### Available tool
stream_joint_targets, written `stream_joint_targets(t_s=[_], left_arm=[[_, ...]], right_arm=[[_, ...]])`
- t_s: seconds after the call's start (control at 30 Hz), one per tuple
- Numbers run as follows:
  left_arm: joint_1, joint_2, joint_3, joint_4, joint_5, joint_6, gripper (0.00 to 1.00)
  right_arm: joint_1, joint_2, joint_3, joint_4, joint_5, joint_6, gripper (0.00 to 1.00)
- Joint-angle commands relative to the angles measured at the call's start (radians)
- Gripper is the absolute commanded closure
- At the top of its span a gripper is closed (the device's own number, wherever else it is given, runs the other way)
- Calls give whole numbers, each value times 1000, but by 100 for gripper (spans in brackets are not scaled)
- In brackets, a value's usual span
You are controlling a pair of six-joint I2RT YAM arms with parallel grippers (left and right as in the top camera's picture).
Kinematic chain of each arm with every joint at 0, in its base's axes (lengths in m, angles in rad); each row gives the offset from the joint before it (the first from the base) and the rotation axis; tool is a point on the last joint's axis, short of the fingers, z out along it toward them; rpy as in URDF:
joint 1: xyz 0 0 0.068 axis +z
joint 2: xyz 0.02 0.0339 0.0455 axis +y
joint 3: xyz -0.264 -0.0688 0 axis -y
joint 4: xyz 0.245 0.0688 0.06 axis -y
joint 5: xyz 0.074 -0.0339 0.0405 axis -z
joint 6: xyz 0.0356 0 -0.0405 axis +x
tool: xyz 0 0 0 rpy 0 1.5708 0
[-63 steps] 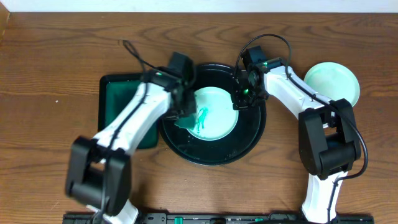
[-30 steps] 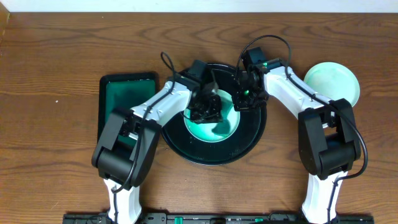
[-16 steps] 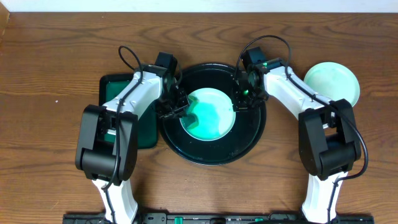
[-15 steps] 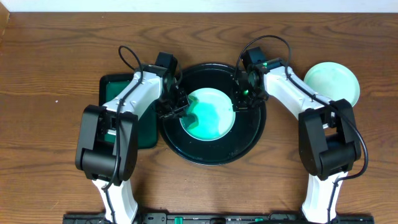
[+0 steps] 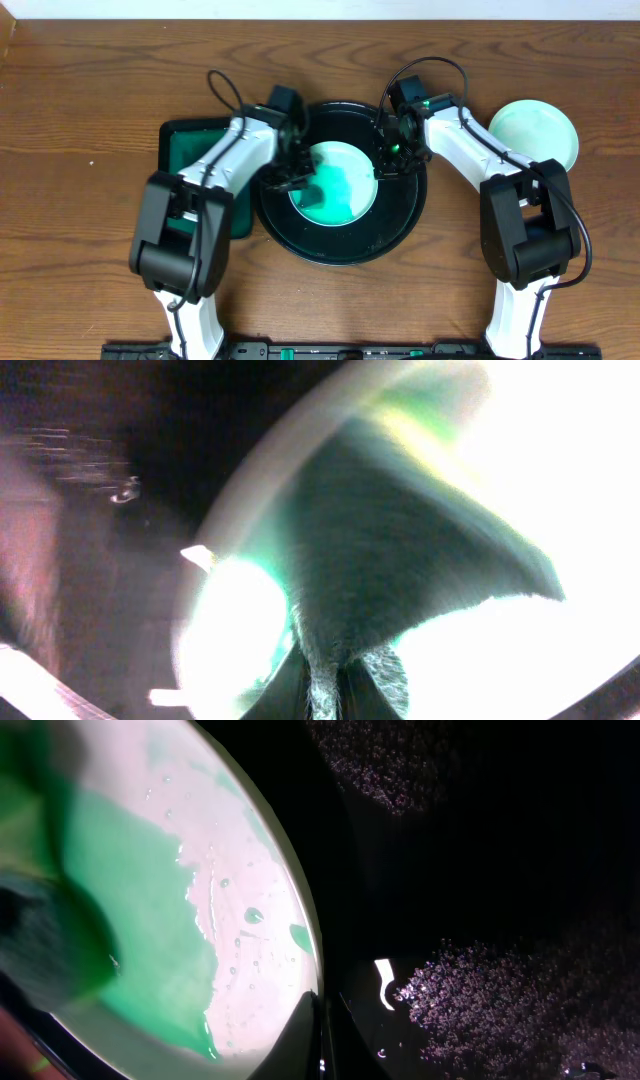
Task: Clean dirty plates on tray and stack at the side
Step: 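Scrub the plate with the sponge while the right gripper holds its rim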
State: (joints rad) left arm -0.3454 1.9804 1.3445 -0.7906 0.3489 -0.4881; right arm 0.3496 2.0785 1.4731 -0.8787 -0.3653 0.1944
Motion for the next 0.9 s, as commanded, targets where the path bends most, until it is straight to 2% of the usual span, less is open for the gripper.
stream_joint_targets(t_s=[0.0, 0.2, 0.37, 0.53, 0.7, 0.77, 0.87], left_arm=[[-105, 43, -31, 8, 52, 27, 93], [-202, 43, -31, 48, 59, 4, 93], [-201, 43, -31, 93, 64, -23, 93], [-140, 43, -31, 232, 165, -35, 93], [-79, 43, -31, 299, 163, -76, 93], [-52, 43, -31, 307, 144, -84, 93], [4, 43, -31, 291, 39, -94, 93]], right_arm=[[3, -31, 1, -5, 10, 11, 99], [3, -31, 1, -11, 10, 11, 99], [3, -31, 1, -14, 10, 11, 99], [3, -31, 1, -15, 10, 11, 99], [3, -31, 1, -16, 10, 11, 99], [3, -31, 1, -19, 10, 11, 99], [3, -31, 1, -23, 10, 11, 99]])
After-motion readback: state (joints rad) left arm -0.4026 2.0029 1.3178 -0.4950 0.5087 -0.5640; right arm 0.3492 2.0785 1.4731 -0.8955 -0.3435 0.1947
